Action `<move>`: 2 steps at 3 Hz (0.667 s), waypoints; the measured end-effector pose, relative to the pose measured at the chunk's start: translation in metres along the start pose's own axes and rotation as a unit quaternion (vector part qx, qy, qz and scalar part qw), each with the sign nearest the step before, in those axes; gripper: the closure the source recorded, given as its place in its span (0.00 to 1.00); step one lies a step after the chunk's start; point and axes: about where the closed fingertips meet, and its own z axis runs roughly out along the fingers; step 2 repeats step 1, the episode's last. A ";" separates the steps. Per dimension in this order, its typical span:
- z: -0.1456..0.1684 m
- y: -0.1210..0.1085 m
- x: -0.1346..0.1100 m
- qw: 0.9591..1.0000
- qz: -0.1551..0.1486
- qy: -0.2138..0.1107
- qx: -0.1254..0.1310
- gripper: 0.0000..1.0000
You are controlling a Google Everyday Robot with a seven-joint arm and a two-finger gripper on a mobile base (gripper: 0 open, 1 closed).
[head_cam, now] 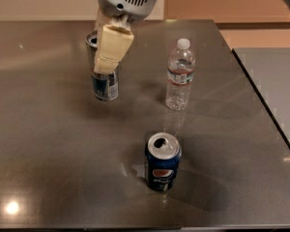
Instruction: Pick redbull can
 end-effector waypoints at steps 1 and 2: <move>0.000 0.000 0.000 1.000 0.000 0.000 0.001 1.00; 0.000 0.000 0.000 1.000 0.000 0.000 0.001 1.00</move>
Offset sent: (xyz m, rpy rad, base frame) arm 0.0000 0.0000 0.0000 0.0000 0.0000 0.0000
